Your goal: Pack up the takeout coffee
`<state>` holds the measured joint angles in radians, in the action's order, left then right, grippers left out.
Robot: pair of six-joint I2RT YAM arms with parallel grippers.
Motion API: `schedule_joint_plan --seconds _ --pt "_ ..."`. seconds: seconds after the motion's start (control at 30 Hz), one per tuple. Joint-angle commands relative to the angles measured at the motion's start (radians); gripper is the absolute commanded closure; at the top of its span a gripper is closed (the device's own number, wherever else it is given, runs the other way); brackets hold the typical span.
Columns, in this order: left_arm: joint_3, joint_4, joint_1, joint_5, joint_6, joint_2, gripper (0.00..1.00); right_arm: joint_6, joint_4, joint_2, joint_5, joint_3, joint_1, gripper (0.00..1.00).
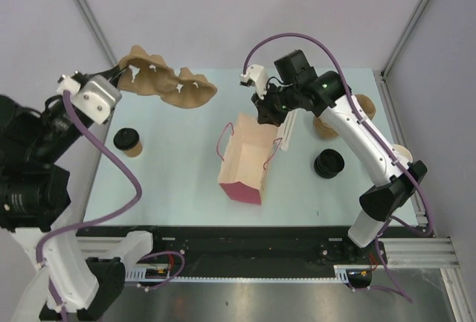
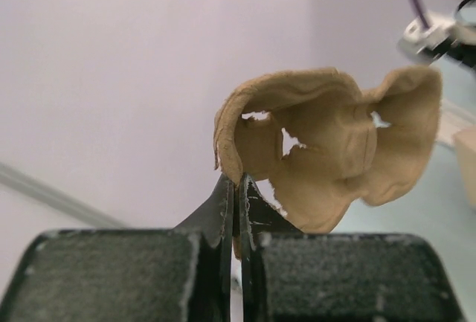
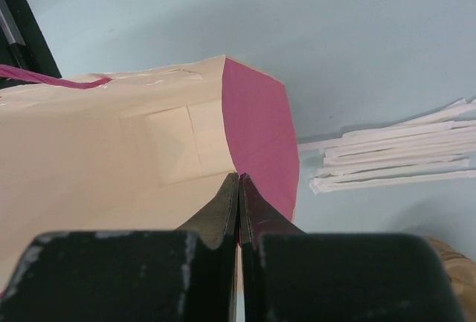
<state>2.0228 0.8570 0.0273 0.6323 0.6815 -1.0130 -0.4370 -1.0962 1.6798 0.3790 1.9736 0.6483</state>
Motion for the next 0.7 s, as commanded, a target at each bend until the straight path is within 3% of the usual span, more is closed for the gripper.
schedule_joint_plan --seconds 0.0,0.17,0.33,0.43,0.67 --pt "0.091 -0.012 -0.113 -0.005 -0.06 -0.108 1.0 0.021 0.022 0.026 0.021 0.041 -0.01 1.0" --pt "0.177 0.056 -0.396 -0.179 0.041 -0.186 1.0 0.03 0.032 0.041 0.034 0.05 -0.035 1.0" --pt "0.142 0.097 -0.634 -0.364 0.157 -0.226 1.0 0.044 0.021 0.07 0.064 0.1 -0.058 1.0" --pt "0.093 0.088 -0.74 -0.453 0.213 -0.222 1.0 0.038 0.013 0.074 0.069 0.117 -0.061 1.0" --pt "0.059 0.108 -0.849 -0.546 0.26 -0.23 1.0 0.046 0.01 0.074 0.08 0.116 -0.058 1.0"
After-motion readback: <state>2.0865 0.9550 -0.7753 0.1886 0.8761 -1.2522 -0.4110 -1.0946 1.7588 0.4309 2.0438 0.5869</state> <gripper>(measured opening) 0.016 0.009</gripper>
